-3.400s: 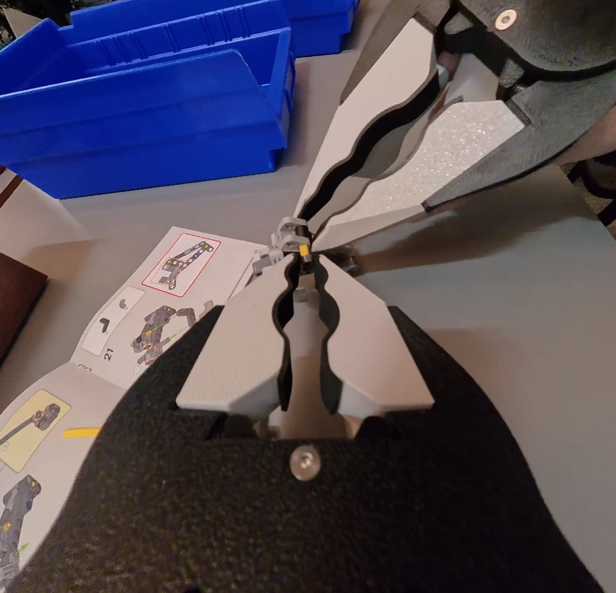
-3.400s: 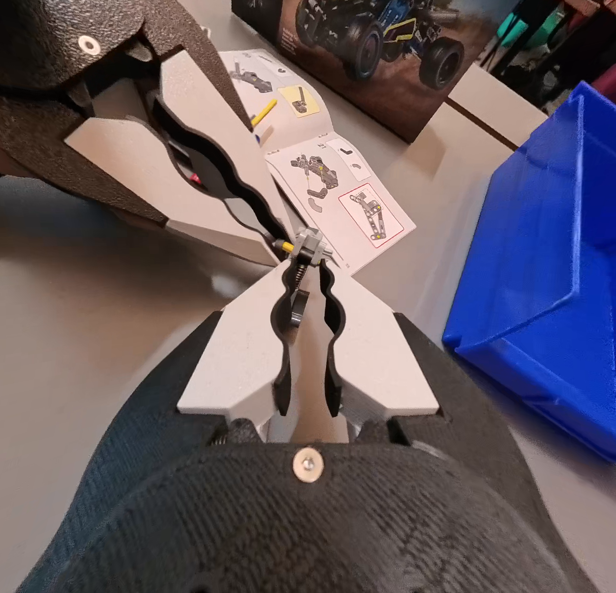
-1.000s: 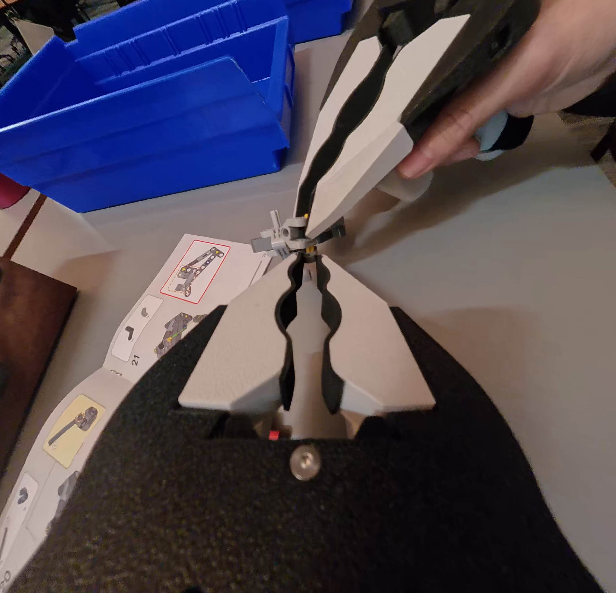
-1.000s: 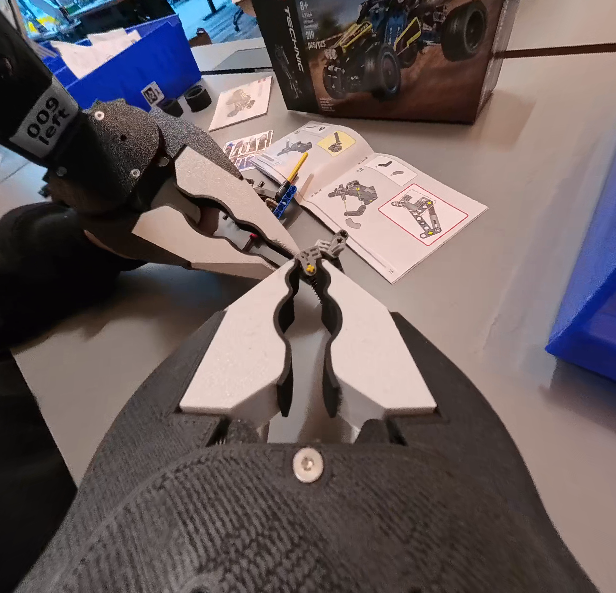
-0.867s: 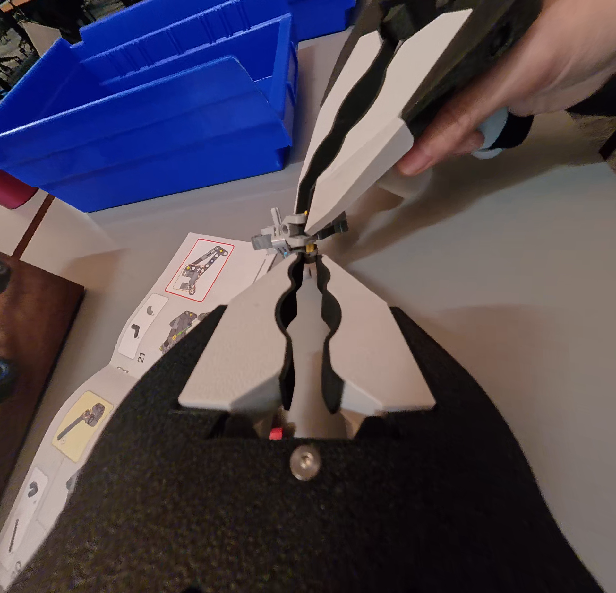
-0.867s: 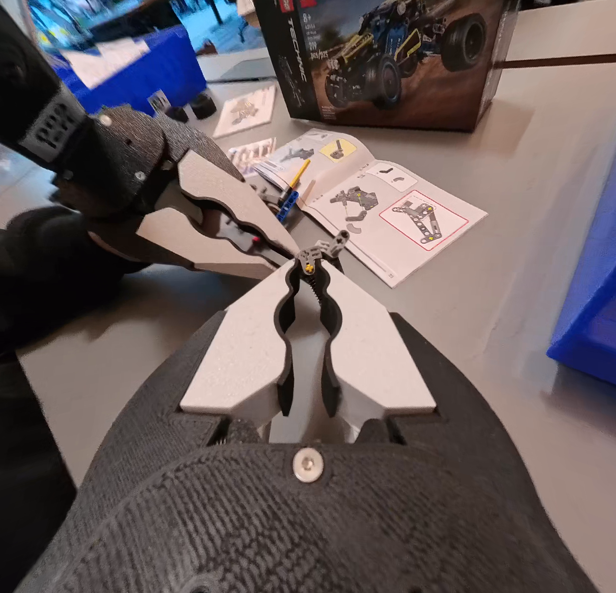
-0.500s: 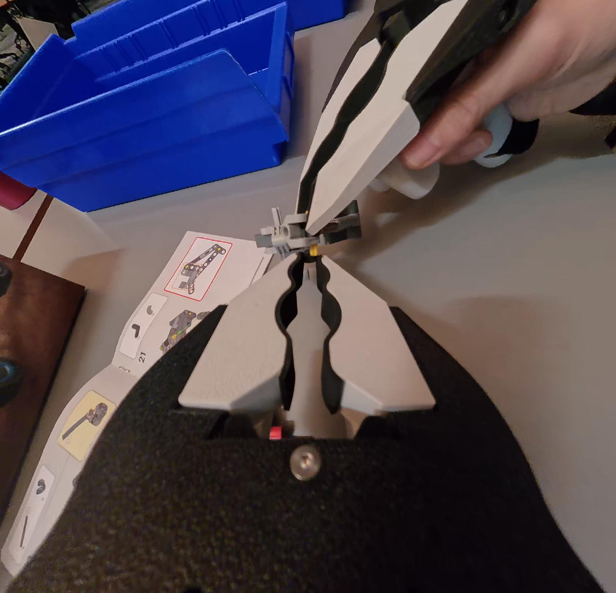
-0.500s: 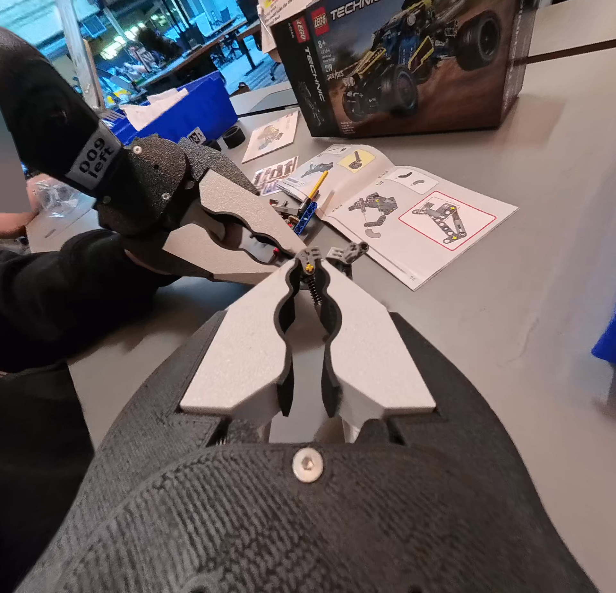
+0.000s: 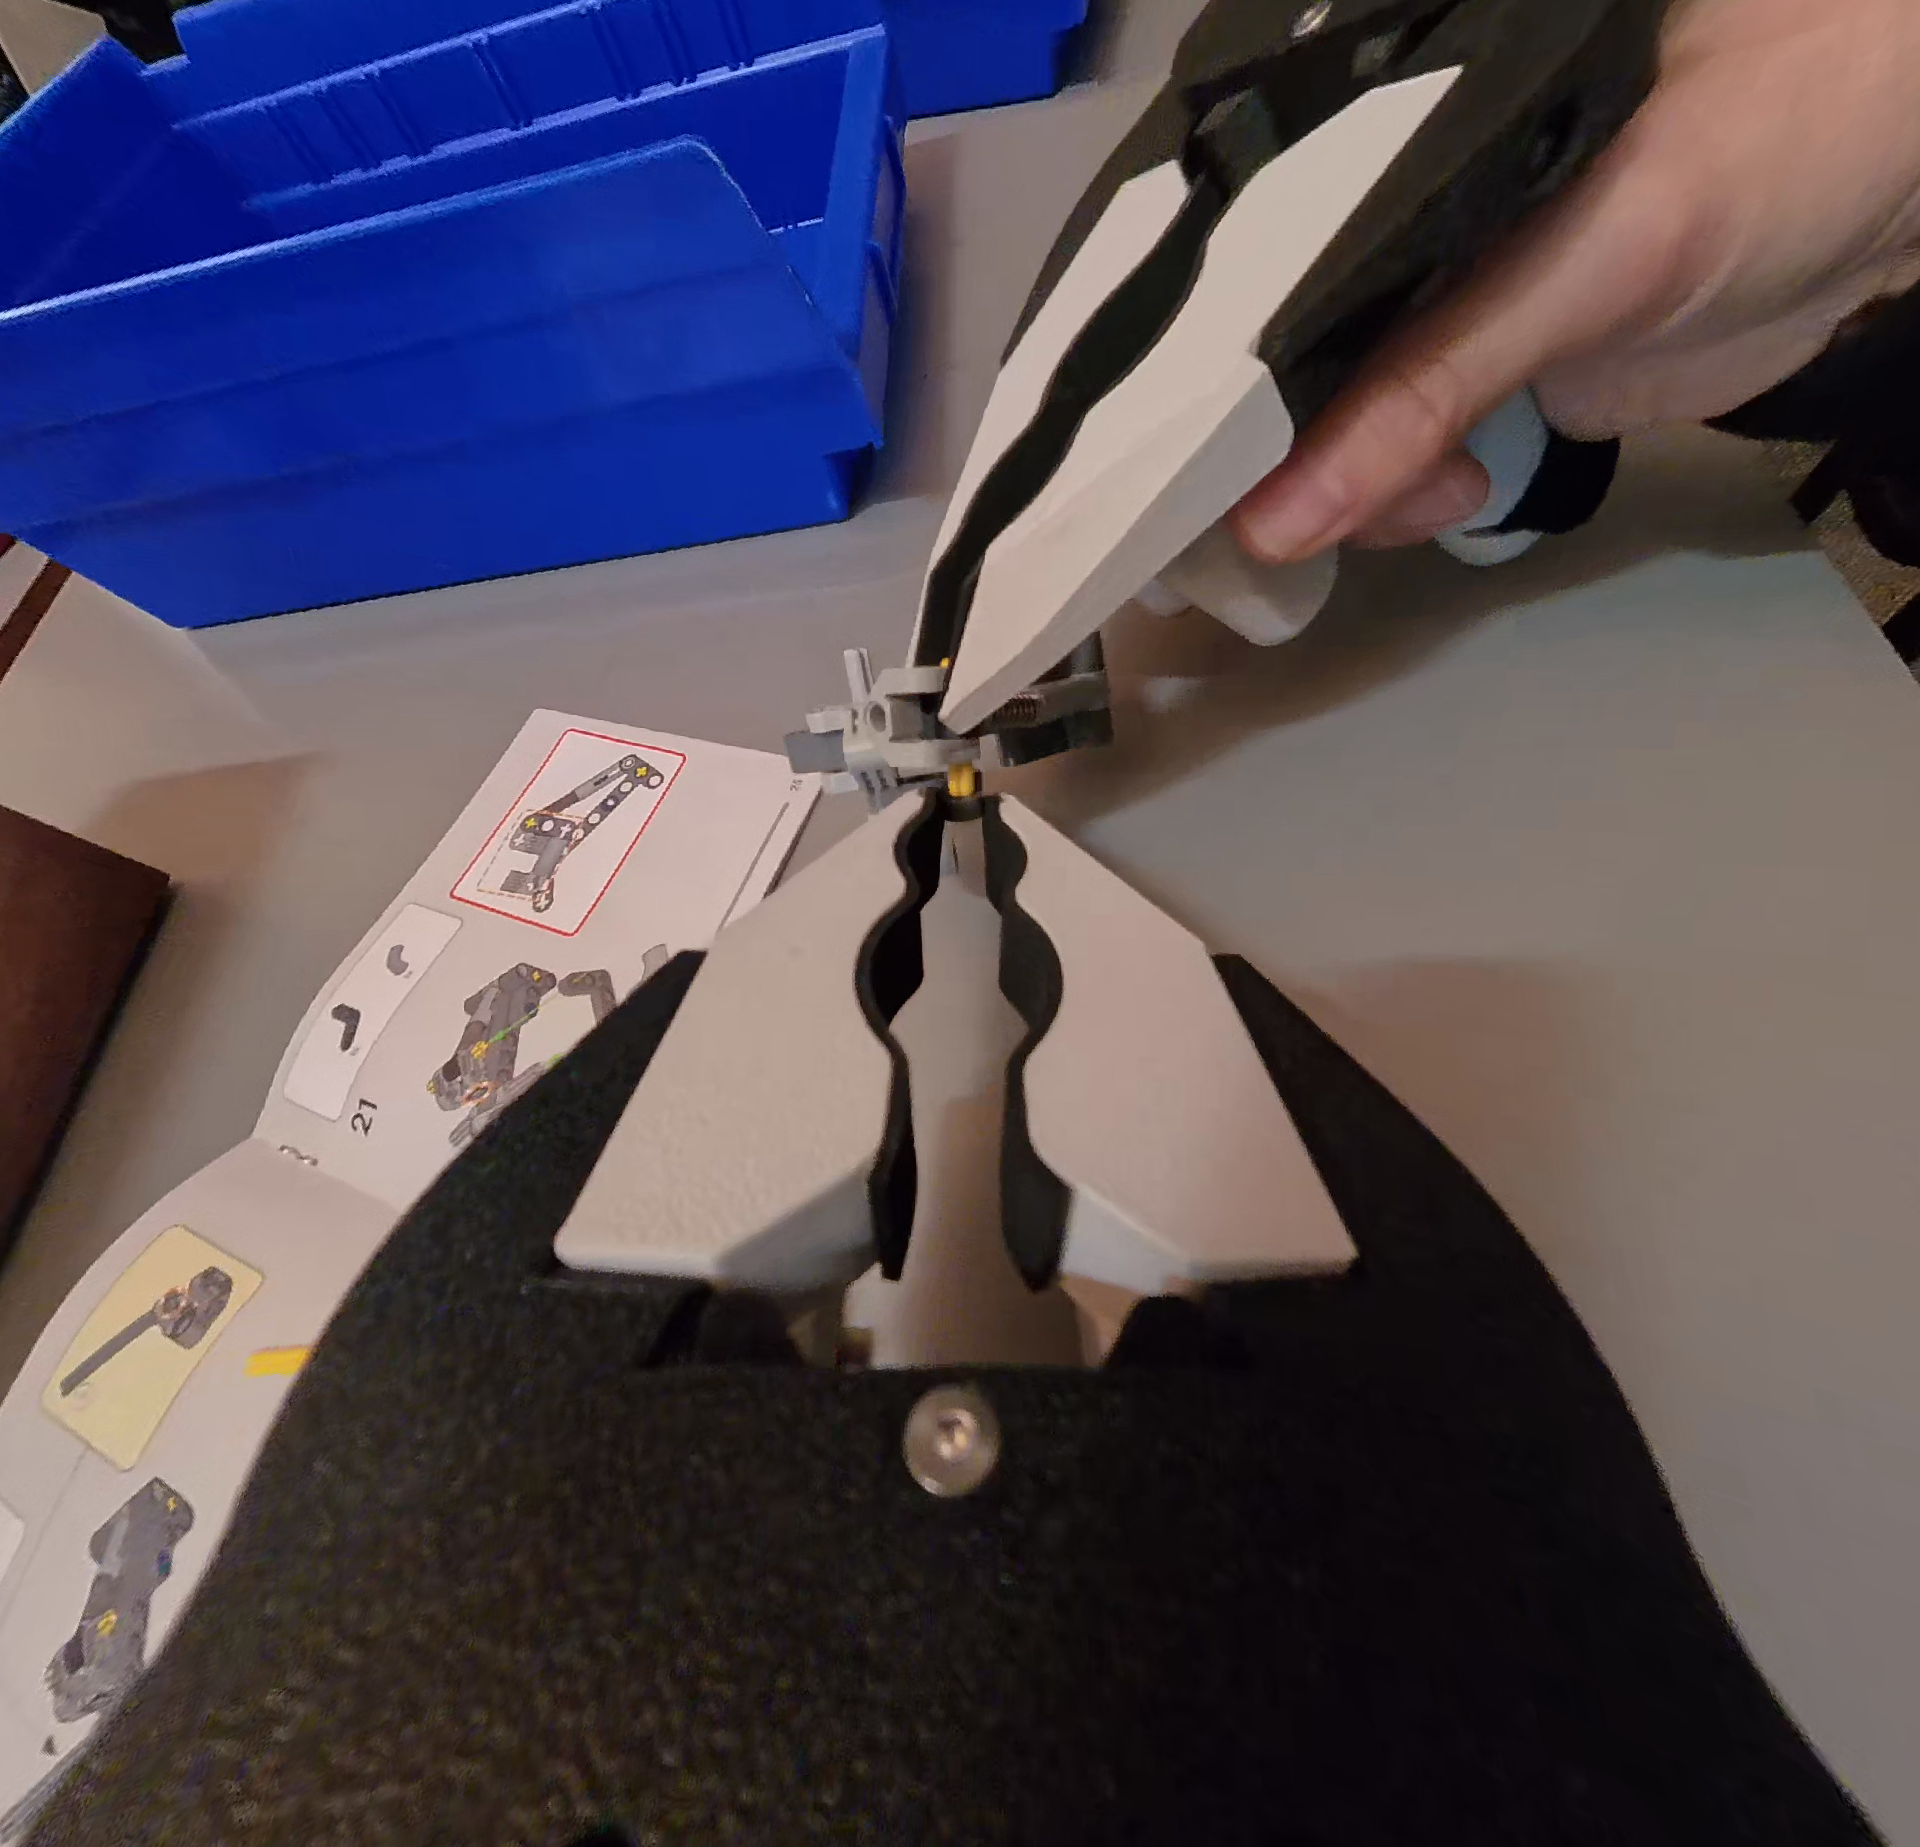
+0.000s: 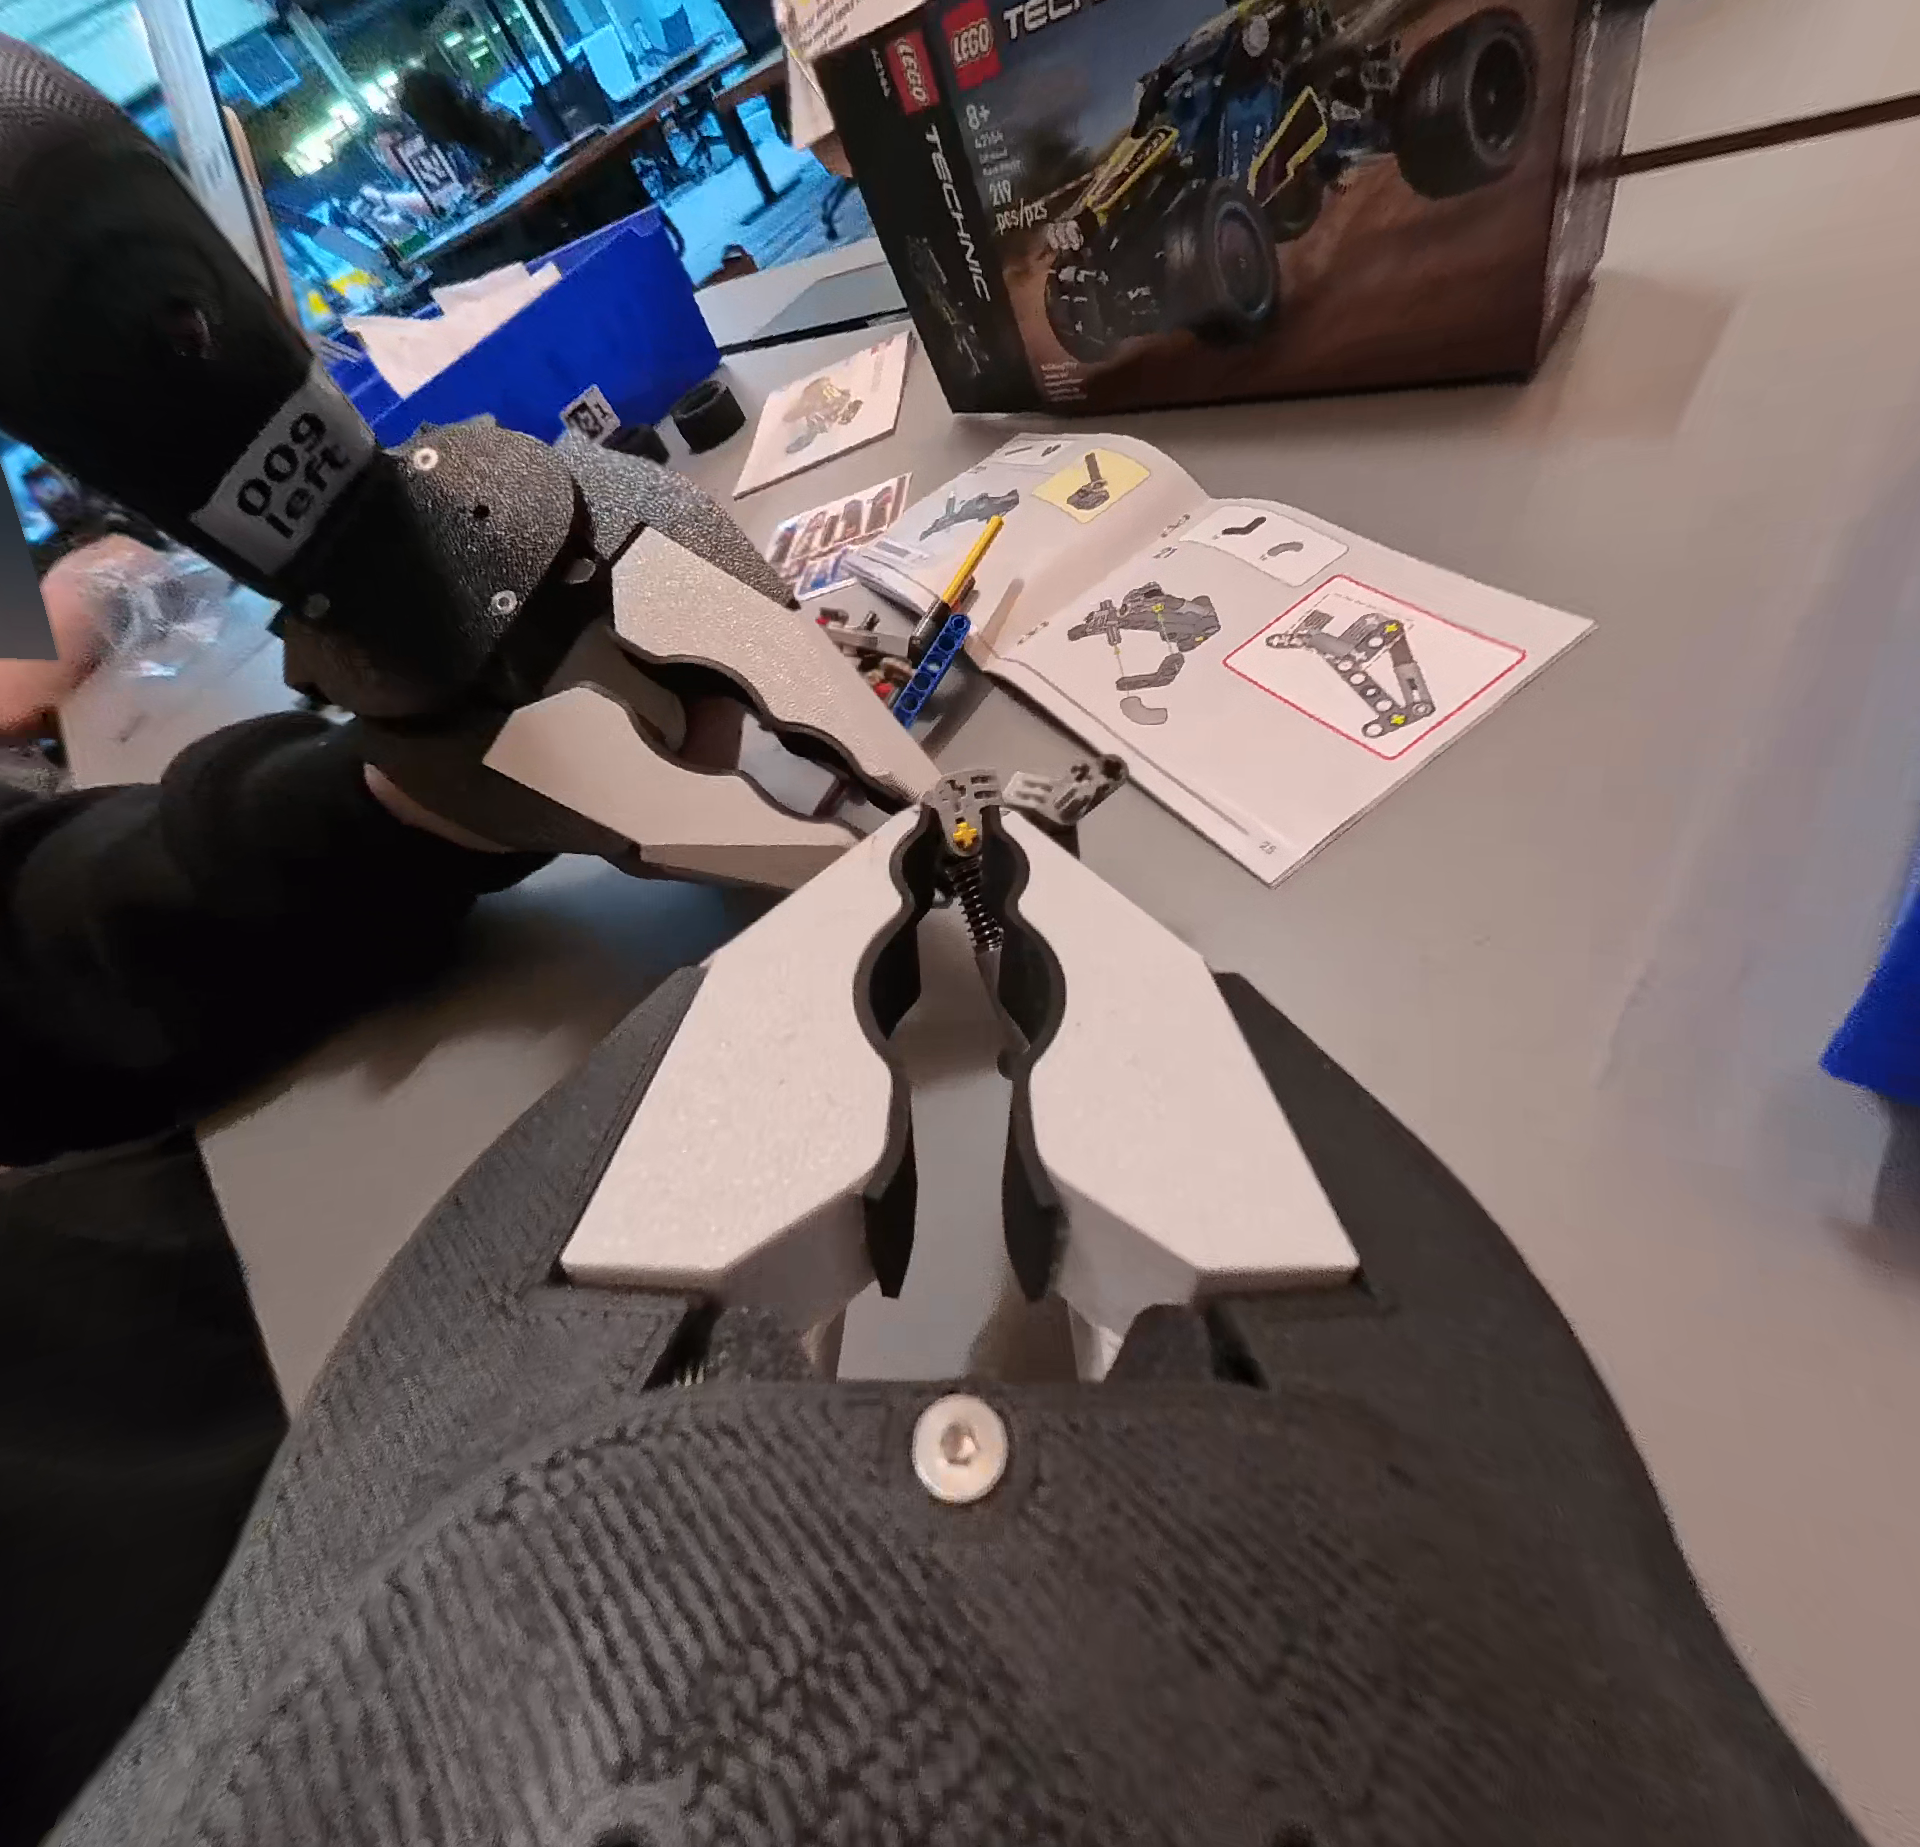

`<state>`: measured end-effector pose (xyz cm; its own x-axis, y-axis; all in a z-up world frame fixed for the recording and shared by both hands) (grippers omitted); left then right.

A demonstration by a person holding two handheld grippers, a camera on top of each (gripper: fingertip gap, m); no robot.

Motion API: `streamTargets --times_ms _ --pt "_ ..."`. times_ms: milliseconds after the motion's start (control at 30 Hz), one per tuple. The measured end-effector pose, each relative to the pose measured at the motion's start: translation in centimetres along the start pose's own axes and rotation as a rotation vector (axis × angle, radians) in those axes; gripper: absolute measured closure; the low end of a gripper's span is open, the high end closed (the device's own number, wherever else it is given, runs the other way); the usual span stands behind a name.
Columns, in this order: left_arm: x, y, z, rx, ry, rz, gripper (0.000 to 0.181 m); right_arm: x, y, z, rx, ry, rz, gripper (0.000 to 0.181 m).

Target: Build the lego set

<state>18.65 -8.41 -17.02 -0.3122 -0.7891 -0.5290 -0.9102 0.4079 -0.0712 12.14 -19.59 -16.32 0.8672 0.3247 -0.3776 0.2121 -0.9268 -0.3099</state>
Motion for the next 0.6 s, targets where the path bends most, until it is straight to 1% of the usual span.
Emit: streamTargets --times_ms 133,333,600 --pt "-0.28 0.13 -0.11 -0.004 -0.028 0.026 0.177 0.03 -0.12 0.25 0.053 0.001 -0.021 0.175" --pt "-0.76 0.02 -0.11 -0.128 -0.039 0.107 0.177 0.33 -0.17 0.5 0.108 -0.007 -0.067 0.174" --pt "-0.87 0.0 -0.25 -0.195 -0.048 0.117 0.177 0.46 0.15 0.57 0.155 -0.021 -0.112 0.174"
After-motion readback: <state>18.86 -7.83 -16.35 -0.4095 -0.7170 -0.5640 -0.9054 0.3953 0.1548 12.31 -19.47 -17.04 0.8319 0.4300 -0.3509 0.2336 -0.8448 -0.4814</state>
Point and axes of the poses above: each gripper's, where its closed fingertips meet, x out along the fingers, z out of its underside, y = z × x across the jaws, the point moved 8 cm from there along -x, back along the fingers, and after that the axes turned 13 degrees about z, right-handed, at the moved point
